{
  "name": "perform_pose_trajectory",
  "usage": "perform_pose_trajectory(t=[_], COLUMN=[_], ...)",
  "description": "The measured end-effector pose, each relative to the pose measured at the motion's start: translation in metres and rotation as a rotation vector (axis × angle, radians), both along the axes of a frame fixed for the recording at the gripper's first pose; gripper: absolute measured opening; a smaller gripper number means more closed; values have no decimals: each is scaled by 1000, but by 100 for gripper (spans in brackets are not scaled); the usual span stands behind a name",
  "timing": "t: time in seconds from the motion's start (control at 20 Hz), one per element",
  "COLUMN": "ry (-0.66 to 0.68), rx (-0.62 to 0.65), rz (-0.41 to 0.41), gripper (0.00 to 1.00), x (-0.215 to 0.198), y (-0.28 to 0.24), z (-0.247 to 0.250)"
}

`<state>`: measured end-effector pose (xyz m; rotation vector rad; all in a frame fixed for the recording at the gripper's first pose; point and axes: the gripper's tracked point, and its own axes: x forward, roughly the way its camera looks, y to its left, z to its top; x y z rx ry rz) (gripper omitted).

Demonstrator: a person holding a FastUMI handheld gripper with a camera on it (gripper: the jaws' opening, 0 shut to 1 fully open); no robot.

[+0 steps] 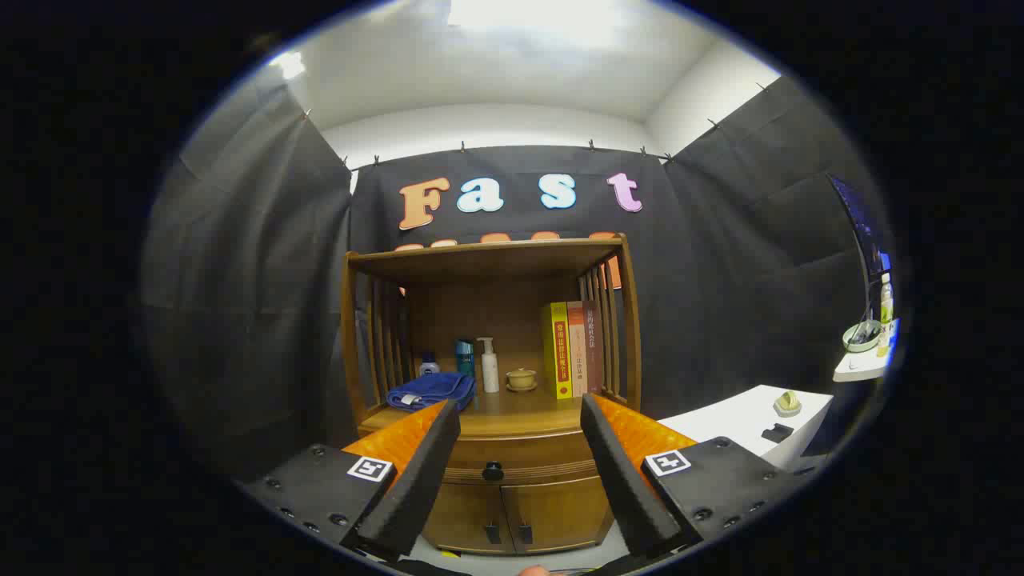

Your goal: Pull open the drawer, take out the items inside it, and place them on the countertop above the cabinet.

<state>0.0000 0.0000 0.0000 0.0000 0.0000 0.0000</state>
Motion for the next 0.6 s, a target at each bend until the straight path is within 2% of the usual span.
perform_pose_trajectory(t=[0.6], ry=[11], rx=[-21], rz=[36], gripper=[99], x=[-3], y=[18], z=[-5])
